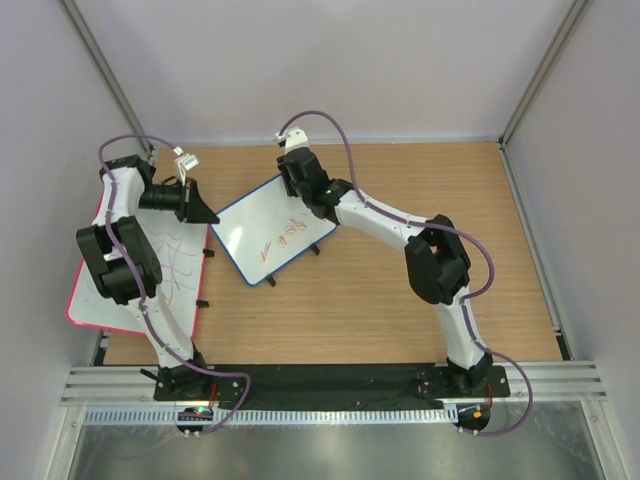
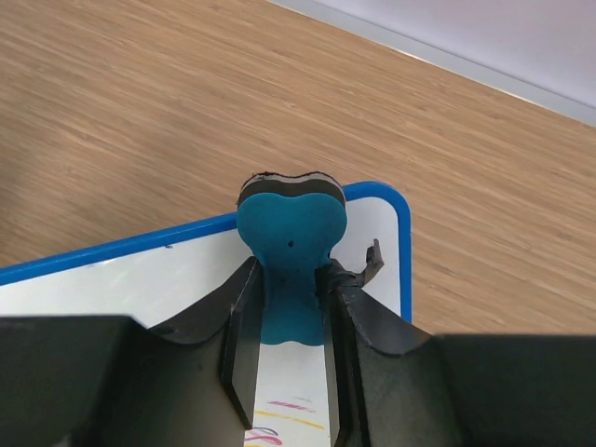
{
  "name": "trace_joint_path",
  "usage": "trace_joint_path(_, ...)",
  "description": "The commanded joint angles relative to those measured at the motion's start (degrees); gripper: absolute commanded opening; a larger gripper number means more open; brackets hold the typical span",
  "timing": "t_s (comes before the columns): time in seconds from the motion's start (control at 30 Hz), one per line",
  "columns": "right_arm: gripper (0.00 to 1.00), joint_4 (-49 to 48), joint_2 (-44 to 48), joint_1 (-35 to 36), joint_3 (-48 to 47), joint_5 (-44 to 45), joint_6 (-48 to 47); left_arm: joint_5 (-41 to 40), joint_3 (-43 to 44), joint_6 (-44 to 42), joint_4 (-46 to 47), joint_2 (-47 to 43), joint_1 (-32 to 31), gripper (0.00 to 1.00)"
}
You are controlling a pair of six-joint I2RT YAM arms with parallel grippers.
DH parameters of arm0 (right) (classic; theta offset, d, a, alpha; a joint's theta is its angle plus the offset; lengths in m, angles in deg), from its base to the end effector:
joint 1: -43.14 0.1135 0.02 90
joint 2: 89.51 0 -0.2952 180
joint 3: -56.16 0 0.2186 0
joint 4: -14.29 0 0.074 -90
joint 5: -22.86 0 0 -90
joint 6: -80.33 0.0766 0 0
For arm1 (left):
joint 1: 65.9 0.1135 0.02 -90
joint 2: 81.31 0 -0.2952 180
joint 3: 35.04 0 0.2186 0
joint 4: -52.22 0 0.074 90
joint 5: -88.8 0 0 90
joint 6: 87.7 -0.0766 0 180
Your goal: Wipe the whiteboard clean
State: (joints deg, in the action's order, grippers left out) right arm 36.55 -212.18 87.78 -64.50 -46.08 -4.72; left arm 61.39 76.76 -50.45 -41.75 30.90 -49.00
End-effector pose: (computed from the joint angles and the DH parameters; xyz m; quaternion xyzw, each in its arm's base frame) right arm 0.3968 0.3531 0.2945 -0.1871 0.8104 0.0844 0.5487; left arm 0.3468 0.0343 0.2763 0.2439 0.8185 -0.4447 0.2696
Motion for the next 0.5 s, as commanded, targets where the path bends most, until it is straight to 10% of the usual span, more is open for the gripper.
trace_joint_path(0.0,0.01,1.76,-0.91,0.27,-1.37,0.82,0.76,-2.29,0.45,-3.85,-2.56,-2.86,-0.73,0.00)
trace_joint_path(0.47,0.01,-7.46,7.71,-0.87,28.69,3.38,8.14,-2.56,0.19,-4.20,-2.29,-3.66,-0.73,0.00)
